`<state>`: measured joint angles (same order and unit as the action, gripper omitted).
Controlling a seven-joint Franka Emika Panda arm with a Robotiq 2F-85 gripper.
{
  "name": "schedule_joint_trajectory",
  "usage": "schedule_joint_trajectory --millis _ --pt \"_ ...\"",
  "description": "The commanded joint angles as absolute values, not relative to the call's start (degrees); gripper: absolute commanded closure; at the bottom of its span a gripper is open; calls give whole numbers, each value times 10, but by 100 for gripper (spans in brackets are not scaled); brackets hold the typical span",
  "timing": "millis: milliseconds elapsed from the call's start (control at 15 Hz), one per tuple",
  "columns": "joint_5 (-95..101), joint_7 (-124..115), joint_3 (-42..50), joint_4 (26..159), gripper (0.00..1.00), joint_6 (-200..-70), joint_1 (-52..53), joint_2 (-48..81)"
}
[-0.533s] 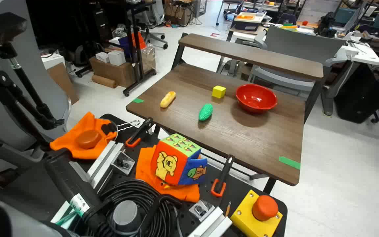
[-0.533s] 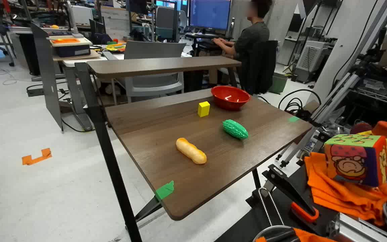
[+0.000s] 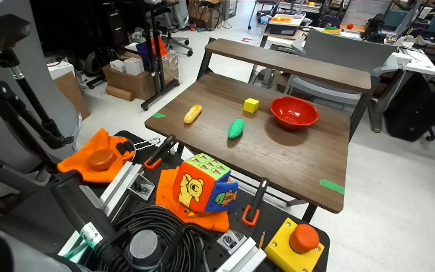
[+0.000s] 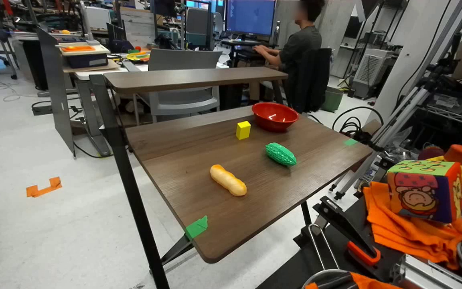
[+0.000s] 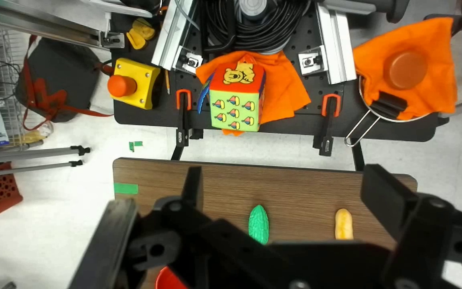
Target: Move the green object to the right
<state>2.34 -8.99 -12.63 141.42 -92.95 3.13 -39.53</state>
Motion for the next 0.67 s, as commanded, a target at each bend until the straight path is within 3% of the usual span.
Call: schedule_joint_trajectory --millis 0,600 --pt "33 -111 -124 1411 0 -945 36 -372" --pt "58 -200 -91 1341 0 -1130 -18 -81"
